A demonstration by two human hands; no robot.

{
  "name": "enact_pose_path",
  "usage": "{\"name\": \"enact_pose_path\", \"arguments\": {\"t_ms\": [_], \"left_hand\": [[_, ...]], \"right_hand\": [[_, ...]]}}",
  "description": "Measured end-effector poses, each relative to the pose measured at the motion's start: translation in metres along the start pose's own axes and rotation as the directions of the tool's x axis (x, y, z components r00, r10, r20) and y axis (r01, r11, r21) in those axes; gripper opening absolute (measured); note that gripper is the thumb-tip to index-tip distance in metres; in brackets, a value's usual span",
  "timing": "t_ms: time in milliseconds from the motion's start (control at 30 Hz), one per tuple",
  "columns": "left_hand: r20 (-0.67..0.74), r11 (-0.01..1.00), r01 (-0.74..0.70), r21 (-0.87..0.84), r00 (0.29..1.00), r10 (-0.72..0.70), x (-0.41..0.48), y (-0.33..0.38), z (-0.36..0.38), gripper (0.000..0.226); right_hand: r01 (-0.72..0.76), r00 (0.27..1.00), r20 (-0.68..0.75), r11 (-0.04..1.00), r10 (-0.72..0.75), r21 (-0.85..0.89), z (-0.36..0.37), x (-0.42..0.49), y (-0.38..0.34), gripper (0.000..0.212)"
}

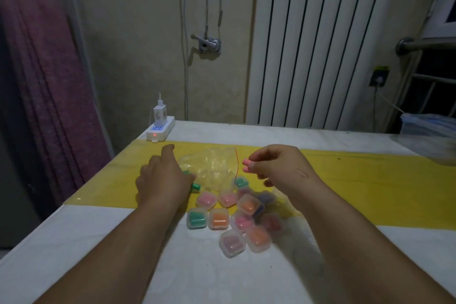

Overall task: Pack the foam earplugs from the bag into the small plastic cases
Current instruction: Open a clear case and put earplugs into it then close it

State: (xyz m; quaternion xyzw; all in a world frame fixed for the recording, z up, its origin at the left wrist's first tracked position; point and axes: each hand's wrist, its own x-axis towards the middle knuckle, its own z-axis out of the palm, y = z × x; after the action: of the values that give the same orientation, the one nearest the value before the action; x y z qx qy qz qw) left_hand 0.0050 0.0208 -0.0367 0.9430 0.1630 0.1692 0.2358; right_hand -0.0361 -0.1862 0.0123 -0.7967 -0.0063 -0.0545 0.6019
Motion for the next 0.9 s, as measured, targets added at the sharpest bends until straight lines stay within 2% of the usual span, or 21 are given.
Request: {"name": "enact_pose_path", "arguments": {"t_ms": [67,100,167,233,300,433,533,667,800,900], "left_hand": [[-0.106,0.994,-0.077,0.08,0.991,0.085,-0.006,0.007,-0.006,0.071],[-0.144,0.99,-0.138,0.043,0.979,0.142,-0.009,0.01,-0.009,0.061],[-0.163,0.938,-0.282,-0.202,0.954,0.252,-0.014,0.019,-0.013,0.034],[-0.109,0.82,-0.34,-0.461,0.938,0.328,-0.025,0.028,-0.015,0.011],[-0.041,0.725,-0.318,-0.611,0.927,0.372,-0.038,0.038,-0.012,0.003],[0.118,0.596,-0.2,-0.777,0.885,0.45,-0.057,0.052,-0.003,0.005],[0.166,0.552,-0.155,-0.82,0.857,0.488,-0.063,0.056,0.003,0.009],[0.16,0.507,-0.115,-0.854,0.869,0.468,-0.064,0.057,0.005,0.018],[0.183,0.457,-0.041,-0.889,0.881,0.435,-0.063,0.056,0.005,0.013],[0.243,0.439,0.045,-0.897,0.881,0.406,-0.065,0.057,0.002,0.01]], "right_hand": [[0.006,1.0,0.001,1.0,-0.006,-0.006,-0.007,-0.004,0.004,0.011],[-0.002,1.0,0.011,0.999,0.002,0.033,-0.01,-0.006,0.005,0.012],[-0.03,0.999,0.04,0.991,0.025,0.131,-0.017,-0.012,0.008,0.015],[-0.042,0.998,0.048,0.982,0.034,0.183,-0.022,-0.017,0.013,0.016],[-0.048,0.998,0.048,0.974,0.038,0.219,-0.025,-0.022,0.02,0.016],[-0.015,1.0,0.02,0.966,0.01,0.256,-0.023,-0.025,0.032,0.016],[0.023,1.0,-0.005,0.977,-0.022,0.211,-0.02,-0.023,0.033,0.017],[0.045,0.999,-0.027,0.979,-0.041,0.2,-0.017,-0.02,0.035,0.017],[0.073,0.993,-0.108,0.981,-0.054,0.182,-0.02,-0.017,0.037,0.013],[0.094,0.991,-0.104,0.988,-0.081,0.124,-0.023,-0.016,0.039,0.01]]}}
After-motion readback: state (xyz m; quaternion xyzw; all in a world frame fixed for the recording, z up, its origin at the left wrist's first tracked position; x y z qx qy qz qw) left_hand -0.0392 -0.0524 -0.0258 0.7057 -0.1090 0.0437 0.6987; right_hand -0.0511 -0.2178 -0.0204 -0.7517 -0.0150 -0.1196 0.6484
